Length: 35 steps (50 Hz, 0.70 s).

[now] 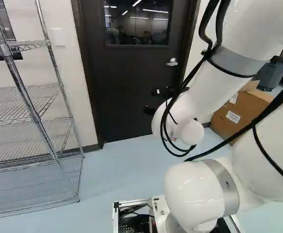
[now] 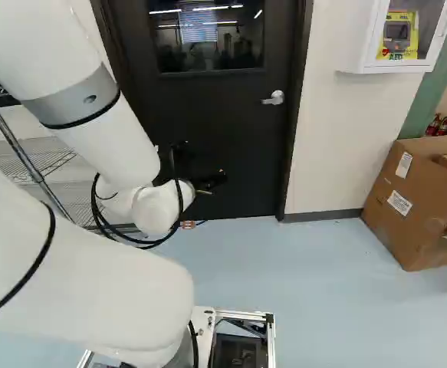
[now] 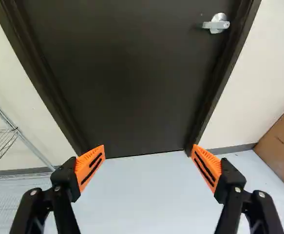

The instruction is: Open the door and move inside

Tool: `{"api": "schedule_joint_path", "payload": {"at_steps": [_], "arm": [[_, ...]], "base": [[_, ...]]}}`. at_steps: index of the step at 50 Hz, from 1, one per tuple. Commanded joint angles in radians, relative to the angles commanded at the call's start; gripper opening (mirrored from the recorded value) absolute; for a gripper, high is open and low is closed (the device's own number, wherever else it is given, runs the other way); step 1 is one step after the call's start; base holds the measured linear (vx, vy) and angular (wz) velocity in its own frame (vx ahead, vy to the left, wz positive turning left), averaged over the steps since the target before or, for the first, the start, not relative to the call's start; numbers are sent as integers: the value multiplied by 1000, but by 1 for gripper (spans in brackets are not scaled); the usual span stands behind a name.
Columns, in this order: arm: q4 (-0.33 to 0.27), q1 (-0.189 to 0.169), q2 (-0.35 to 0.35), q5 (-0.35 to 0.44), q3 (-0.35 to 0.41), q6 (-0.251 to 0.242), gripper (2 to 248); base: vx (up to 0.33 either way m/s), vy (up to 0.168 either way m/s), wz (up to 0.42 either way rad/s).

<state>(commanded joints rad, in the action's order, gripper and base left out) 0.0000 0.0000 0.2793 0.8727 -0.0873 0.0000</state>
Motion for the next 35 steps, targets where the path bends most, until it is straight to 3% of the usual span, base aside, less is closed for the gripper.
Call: {"api": "schedule_joint_path", "payload": {"at_steps": [15,35], "arm": [[0,0,0,0,0,0,247],[0,0,0,0,0,0,247]], "base": [[142,1,-12],[157,-36,-194]]}}
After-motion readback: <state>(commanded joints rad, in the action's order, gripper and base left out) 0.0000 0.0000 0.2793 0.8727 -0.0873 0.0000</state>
